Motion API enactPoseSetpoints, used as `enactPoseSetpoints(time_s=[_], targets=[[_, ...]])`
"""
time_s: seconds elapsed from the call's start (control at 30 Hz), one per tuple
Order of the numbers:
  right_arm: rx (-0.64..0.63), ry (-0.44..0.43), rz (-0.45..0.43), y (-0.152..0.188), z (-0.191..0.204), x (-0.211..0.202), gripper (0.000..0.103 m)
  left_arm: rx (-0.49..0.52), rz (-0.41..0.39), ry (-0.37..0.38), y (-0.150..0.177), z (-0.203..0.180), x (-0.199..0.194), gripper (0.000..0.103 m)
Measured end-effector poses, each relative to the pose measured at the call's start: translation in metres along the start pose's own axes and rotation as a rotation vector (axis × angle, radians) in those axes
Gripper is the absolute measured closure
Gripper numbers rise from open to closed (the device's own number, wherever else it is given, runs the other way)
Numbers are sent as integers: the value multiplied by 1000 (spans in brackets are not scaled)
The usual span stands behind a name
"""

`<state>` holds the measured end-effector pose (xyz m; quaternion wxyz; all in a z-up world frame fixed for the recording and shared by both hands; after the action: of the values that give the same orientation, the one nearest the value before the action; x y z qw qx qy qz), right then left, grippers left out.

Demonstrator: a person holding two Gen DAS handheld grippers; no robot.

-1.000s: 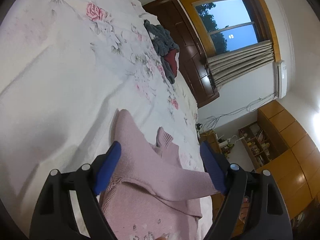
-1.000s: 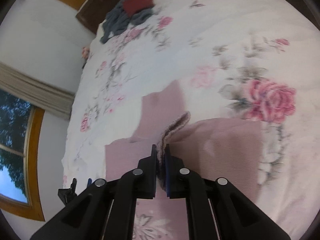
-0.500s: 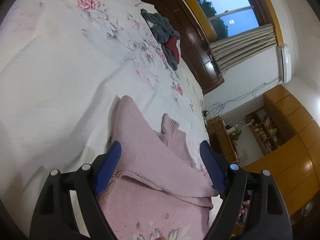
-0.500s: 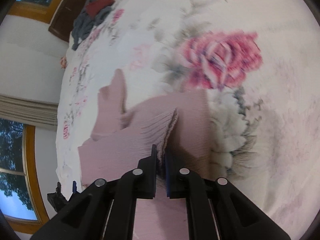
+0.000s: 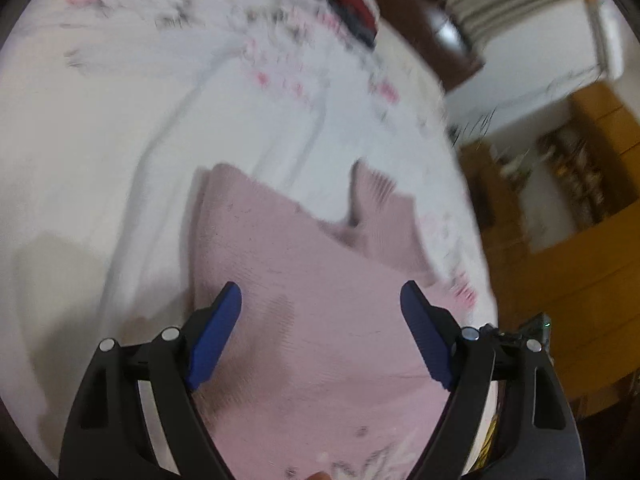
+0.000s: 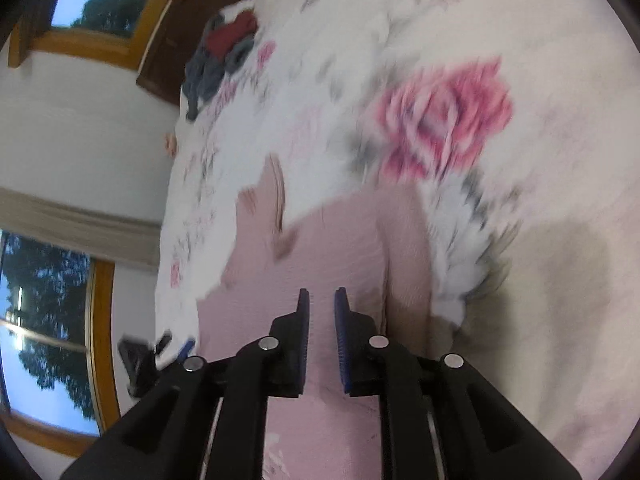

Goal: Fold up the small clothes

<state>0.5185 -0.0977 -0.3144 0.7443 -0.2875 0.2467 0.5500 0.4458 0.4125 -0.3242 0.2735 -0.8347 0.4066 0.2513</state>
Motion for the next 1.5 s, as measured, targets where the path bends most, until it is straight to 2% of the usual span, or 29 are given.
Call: enactPoseSetpoints(time_s=[0.07,0.1,0.13,0.17,0.2,0.23,0.27,0.3,0.33,0.37,0.4,0.43,0.47,0.5,0.57,0.63,0.7,0.8,0.83,1.03,1.13,1.23,1.33,1.37,1.4,1.43,1.47,1.5], targets=[[17,-7,36,6,-8,16,90,9,55,-92,-4,16,16,27],[16,15,45,9,-16,24,95,4,74,-105,-5,22,21,33],[11,18,44,10,-19,27,98,-7,75,-104,-5,27,21,34],[11,11,39,10,-22,27,101,-11,73,-100,-6,27,17,35],[21,-7,33,10,-21,23,98,-13,63,-90,-5,26,12,35],[16,-34,24,12,-17,17,93,-15,40,-37,-4,21,0,33],[-5,-64,17,14,-12,11,86,-15,27,26,1,18,-9,27],[-25,-82,21,16,-9,6,85,-8,29,41,6,18,-13,25],[-42,-77,41,21,-9,7,85,0,42,24,12,22,-11,24],[-51,-42,69,25,-14,13,88,3,68,-10,18,29,-6,23],[-54,-18,89,28,-19,18,97,3,101,-62,24,42,2,25],[-54,5,104,28,-26,22,103,8,108,-77,24,44,4,29],[-47,9,108,25,-26,21,103,10,111,-79,22,43,3,31],[-34,-16,101,20,-20,15,97,10,108,-77,16,40,0,30],[-57,-57,72,9,-2,7,90,44,85,-24,-6,20,-6,30],[-80,-81,53,-13,25,10,88,84,75,-13,-28,0,-1,29],[-88,-80,50,-32,43,23,82,117,83,3,-52,-21,15,28],[-106,-45,58,-71,70,59,80,152,120,18,-86,-47,60,28],[-103,-31,64,-86,77,75,80,154,127,1,-94,-54,77,28],[-137,52,88,-130,91,145,79,166,201,-36,-115,-78,163,29],[-163,75,104,-140,87,168,77,201,225,-63,-120,-79,188,29],[-158,69,102,-147,81,184,76,212,222,-48,-127,-77,199,30],[-164,53,105,-149,80,196,76,222,218,-38,-131,-77,203,44],[-169,53,106,-149,81,200,76,227,221,-45,-131,-76,203,62],[-173,54,109,-149,83,201,76,225,234,-44,-129,-74,203,89],[-181,57,114,-149,87,202,76,219,241,-38,-130,-76,205,99],[-193,58,115,-149,91,202,79,229,233,-43,-129,-82,205,97],[-218,58,107,-146,97,198,89,240,220,-41,-129,-86,201,98]])
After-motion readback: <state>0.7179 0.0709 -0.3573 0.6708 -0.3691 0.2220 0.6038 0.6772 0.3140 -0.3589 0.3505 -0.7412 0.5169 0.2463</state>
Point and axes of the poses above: each gripper's, at about its wrist camera, not at the fingertips, and x roughly the way its jaws point, z to its left, y to its underside, the point moved 3 cm from there along x, roughly the way its jaws point, and after that the axes turned 1 degree about y, right-handed, at the moved point
